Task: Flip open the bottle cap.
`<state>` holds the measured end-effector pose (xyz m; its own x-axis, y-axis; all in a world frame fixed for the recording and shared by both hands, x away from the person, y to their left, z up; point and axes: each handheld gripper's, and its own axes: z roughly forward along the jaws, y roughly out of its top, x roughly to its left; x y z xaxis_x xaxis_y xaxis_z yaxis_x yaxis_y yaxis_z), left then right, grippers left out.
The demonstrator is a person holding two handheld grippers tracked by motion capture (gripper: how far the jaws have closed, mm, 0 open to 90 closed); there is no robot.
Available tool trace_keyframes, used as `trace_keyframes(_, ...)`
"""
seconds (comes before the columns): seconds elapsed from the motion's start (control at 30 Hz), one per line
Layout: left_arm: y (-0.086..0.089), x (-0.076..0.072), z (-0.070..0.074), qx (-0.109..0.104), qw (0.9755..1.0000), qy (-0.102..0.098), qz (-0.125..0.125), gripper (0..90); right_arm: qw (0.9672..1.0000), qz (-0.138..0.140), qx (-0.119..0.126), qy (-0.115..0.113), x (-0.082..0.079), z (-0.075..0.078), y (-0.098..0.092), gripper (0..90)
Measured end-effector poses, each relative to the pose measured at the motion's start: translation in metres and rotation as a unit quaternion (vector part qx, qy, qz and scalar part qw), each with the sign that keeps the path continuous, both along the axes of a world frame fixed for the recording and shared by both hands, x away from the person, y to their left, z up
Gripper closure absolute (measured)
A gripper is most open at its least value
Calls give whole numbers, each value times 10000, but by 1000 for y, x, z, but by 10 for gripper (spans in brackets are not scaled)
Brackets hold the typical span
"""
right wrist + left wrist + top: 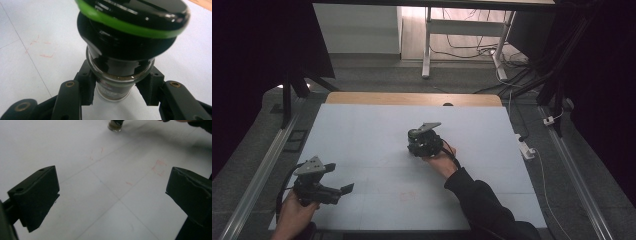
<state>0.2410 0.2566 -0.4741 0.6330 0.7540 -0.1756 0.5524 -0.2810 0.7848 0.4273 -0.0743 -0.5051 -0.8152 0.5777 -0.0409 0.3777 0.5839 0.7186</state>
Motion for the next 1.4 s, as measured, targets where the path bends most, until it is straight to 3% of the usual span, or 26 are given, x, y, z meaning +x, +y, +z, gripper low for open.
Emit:
trace_keyframes(0.07, -2, 9, 1, -276, 9996, -62, 86, 0, 10000, 8, 0, 2, 0, 0, 0, 526)
trace_keyframes(0.13, -4, 12, 1, -322, 9994, -76, 80, 0, 10000, 14, -2, 1, 0, 0, 0, 526)
trace_keyframes(0.2, -14, 22, 0, -178, 9998, -90, -37, 0, 10000, 18, -1, 2, 0, 0, 0, 526)
trace_keyframes(0.43, -34, 39, 4, -10, 9996, -118, -262, 0, 10000, 41, -16, -8, 1, 0, -1, 526)
trace_keyframes(0.5, -41, 50, 5, 43, 9994, -96, -327, 0, 10000, 45, -17, -8, 1, 0, -1, 526)
trace_keyframes(0.93, -72, 97, 6, 151, 9982, -70, -577, 0, 10000, 62, -29, 4, 1, 0, -1, 526)
trace_keyframes(1.07, -77, 108, 7, 94, 9974, -83, -712, 0, 10000, 62, -31, 9, 1, 0, -1, 526)
trace_keyframes(1.4, -101, 131, 6, 239, 9948, -44, -986, 7, 10000, 54, -27, 18, 1, 0, -1, 526)
